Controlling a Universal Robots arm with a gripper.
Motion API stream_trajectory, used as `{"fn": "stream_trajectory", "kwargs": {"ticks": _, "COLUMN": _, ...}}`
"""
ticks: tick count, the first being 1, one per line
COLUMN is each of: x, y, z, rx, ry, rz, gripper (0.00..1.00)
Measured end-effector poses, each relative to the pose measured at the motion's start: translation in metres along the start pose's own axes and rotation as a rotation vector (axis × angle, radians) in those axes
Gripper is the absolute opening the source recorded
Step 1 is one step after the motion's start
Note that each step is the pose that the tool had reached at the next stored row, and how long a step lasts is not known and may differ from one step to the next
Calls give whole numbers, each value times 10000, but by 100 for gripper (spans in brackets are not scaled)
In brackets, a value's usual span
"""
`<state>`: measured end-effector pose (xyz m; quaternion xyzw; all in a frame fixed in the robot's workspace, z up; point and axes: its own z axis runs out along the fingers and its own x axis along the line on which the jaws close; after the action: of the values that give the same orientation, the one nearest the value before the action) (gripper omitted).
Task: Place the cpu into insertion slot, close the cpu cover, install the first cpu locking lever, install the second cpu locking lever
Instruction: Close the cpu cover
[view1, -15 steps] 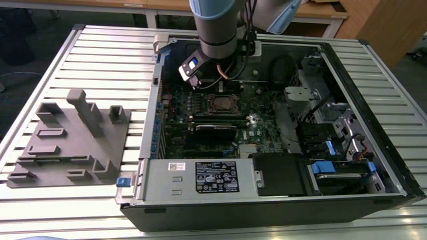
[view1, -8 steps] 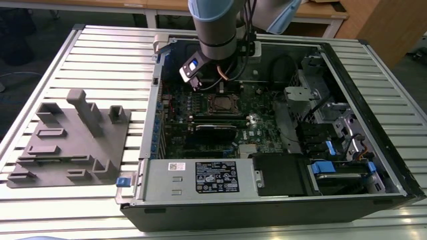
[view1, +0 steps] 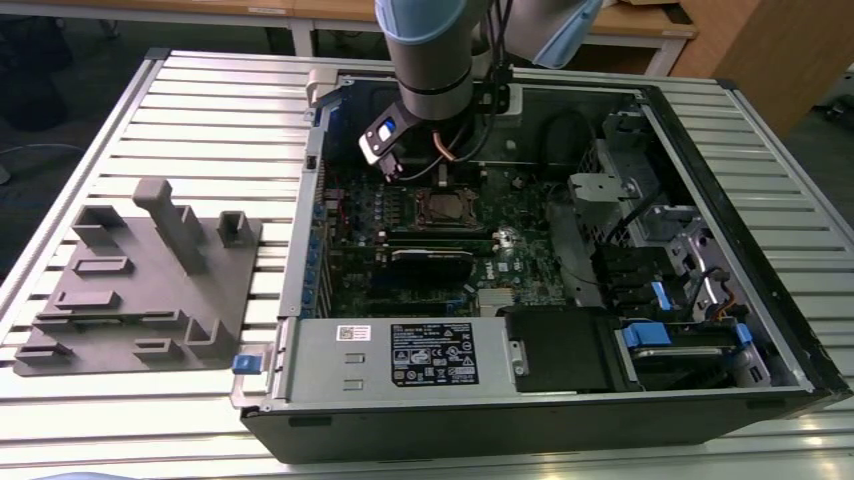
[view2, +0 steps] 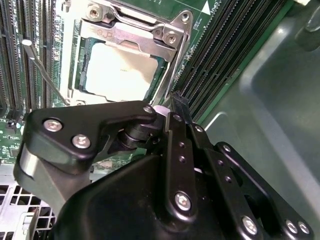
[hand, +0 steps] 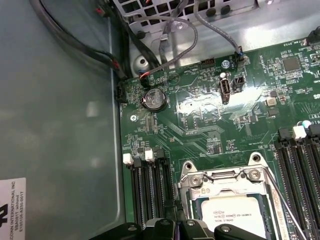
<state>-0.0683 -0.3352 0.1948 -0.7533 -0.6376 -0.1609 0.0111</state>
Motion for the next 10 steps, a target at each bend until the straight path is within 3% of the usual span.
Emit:
{"fn": "stream_trajectory", "kwargs": {"ticks": 7, "x": -5, "y": -34, "z": -7, "rx": -31, "ry": -10, "rz": 52, "gripper": 11}}
{"fn": "stream_trajectory", "kwargs": {"ticks": 10, "x": -6, "y": -36, "z": -3, "rx": -99, "ry": -56, "rz": 293, "gripper": 11}}
